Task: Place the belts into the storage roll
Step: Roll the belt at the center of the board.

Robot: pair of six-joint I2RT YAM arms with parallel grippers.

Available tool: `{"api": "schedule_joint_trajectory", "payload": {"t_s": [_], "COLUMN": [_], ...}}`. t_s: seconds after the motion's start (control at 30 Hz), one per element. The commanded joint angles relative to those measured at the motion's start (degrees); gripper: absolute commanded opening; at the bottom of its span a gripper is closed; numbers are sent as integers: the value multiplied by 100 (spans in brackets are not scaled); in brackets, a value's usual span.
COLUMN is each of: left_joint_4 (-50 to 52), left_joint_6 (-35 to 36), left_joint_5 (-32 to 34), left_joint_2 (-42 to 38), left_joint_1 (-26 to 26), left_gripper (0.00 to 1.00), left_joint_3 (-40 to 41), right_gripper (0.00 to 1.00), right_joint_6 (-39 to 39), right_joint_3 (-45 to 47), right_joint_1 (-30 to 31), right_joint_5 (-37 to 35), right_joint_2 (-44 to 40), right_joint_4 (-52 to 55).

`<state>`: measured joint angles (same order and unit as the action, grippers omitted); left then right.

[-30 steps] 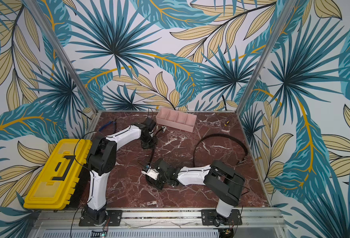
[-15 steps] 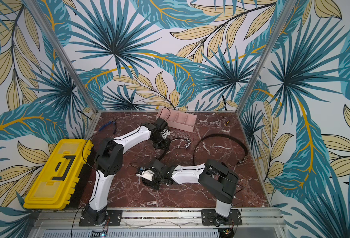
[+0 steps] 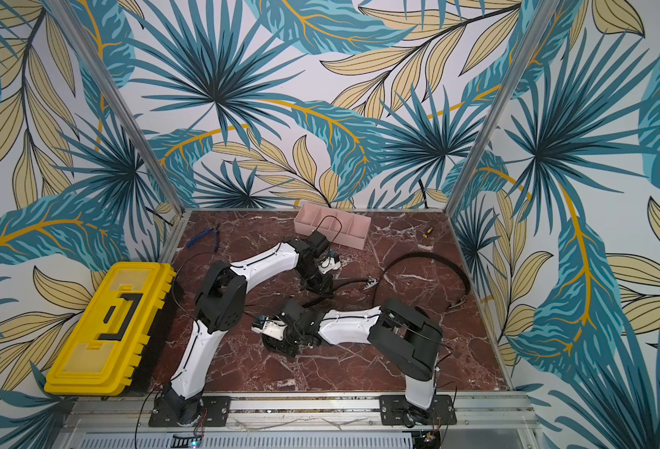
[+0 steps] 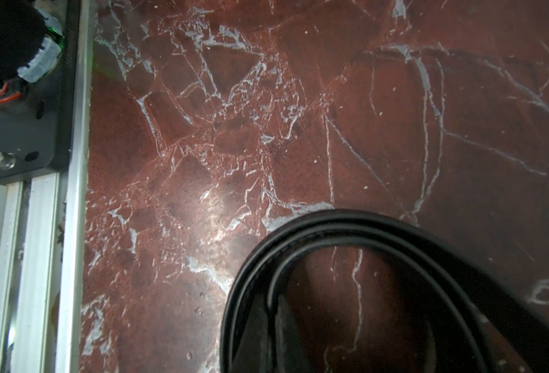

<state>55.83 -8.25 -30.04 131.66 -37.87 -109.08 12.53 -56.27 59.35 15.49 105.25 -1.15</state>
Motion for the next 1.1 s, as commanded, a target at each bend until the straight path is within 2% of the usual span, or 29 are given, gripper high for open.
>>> {"api": "schedule_joint_trajectory", "payload": {"t_s": [0.0, 0.07, 0.17, 0.37, 0.47, 0.53, 0.67, 0.77, 0.9, 1.0, 1.07], "left_joint_4": [15, 16, 15, 15, 6, -3, 10, 28, 43, 26, 48], "left_joint_6": [192, 173, 77, -114, -530, -812, -1671, -2344, -3181, -3825, -4028], "left_joint_5": [-524, -789, -768, -551, -564, -165, 1305, 2122, 3122, 3231, 3041], "left_joint_2": [-296, -320, -405, -404, -426, -580, -1332, -2286, -3945, -5073, -5501], "left_joint_1": [100, 203, 344, 595, 869, 1035, 1435, 1911, 2383, 2562, 2540], "left_gripper": [48, 48, 48, 60, 64, 67, 73, 74, 74, 73, 73], "left_joint_3": [-135, -176, -128, -243, -523, -672, -609, 179, 2053, 3341, 3904], "right_gripper": [0, 0, 0, 0, 0, 0, 0, 0, 0, 0, 0], "right_joint_6": [67, 64, 64, 78, 65, 65, 73, 53, -2, -40, -52], "right_joint_3": [217, 232, 218, 74, 4, -15, -7, 15, 70, 157, 232], "right_joint_1": [74, 72, 66, 20, -27, -46, -64, -75, -82, -83, -90], "right_joint_5": [-133, -134, -116, -124, -101, -73, -64, -55, -42, -37, -43], "right_joint_2": [470, 470, 487, 592, 663, 689, 707, 690, 662, 637, 635], "right_joint_4": [540, 528, 539, 563, 589, 589, 599, 582, 498, 384, 263]}}
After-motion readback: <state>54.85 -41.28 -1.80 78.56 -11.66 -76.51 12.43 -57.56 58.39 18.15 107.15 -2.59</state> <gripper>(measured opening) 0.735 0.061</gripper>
